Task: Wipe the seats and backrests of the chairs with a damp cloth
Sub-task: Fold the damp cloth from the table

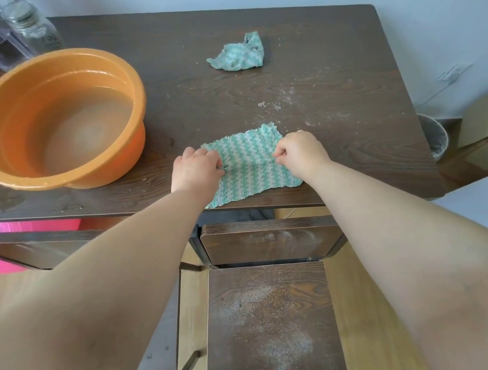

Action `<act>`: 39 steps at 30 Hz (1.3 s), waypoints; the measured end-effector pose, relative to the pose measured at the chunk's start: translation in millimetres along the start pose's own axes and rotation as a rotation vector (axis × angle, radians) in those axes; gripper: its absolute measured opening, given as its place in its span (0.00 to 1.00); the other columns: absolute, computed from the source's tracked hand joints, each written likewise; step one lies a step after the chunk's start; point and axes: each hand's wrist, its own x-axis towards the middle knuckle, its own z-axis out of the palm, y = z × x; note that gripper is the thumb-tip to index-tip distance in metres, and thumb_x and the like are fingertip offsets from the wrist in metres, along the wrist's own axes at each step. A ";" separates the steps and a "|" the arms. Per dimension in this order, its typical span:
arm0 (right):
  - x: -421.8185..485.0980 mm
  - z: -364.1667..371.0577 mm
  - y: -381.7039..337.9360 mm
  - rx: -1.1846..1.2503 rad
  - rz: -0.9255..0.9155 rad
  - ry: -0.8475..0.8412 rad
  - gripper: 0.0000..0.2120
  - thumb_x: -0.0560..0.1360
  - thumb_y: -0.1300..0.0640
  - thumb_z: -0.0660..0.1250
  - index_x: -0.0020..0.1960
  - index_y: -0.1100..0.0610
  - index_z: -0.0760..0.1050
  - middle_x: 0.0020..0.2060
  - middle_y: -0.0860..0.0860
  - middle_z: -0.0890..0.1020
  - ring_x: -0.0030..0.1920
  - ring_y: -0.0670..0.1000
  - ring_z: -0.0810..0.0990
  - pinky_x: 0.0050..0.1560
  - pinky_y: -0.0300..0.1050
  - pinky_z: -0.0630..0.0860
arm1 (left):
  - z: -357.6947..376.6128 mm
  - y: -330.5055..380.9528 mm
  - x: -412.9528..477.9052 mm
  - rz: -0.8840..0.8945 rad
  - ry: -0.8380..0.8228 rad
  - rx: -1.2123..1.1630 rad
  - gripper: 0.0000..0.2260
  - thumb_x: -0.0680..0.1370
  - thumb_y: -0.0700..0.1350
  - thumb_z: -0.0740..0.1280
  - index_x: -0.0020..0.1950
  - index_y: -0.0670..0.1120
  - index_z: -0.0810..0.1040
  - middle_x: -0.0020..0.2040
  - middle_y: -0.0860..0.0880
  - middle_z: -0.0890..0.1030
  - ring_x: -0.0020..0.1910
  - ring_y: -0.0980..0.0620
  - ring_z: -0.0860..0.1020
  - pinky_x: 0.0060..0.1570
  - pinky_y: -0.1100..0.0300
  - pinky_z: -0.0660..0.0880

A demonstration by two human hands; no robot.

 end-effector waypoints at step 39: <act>-326.8 97.0 26.2 0.537 0.291 -0.174 0.08 0.80 0.55 0.66 0.56 0.56 0.81 0.52 0.51 0.81 0.50 0.52 0.81 0.47 0.49 0.83 | 43.5 23.3 -302.9 -0.104 -0.367 -0.468 0.06 0.79 0.51 0.69 0.50 0.50 0.78 0.43 0.53 0.78 0.41 0.54 0.76 0.35 0.61 0.69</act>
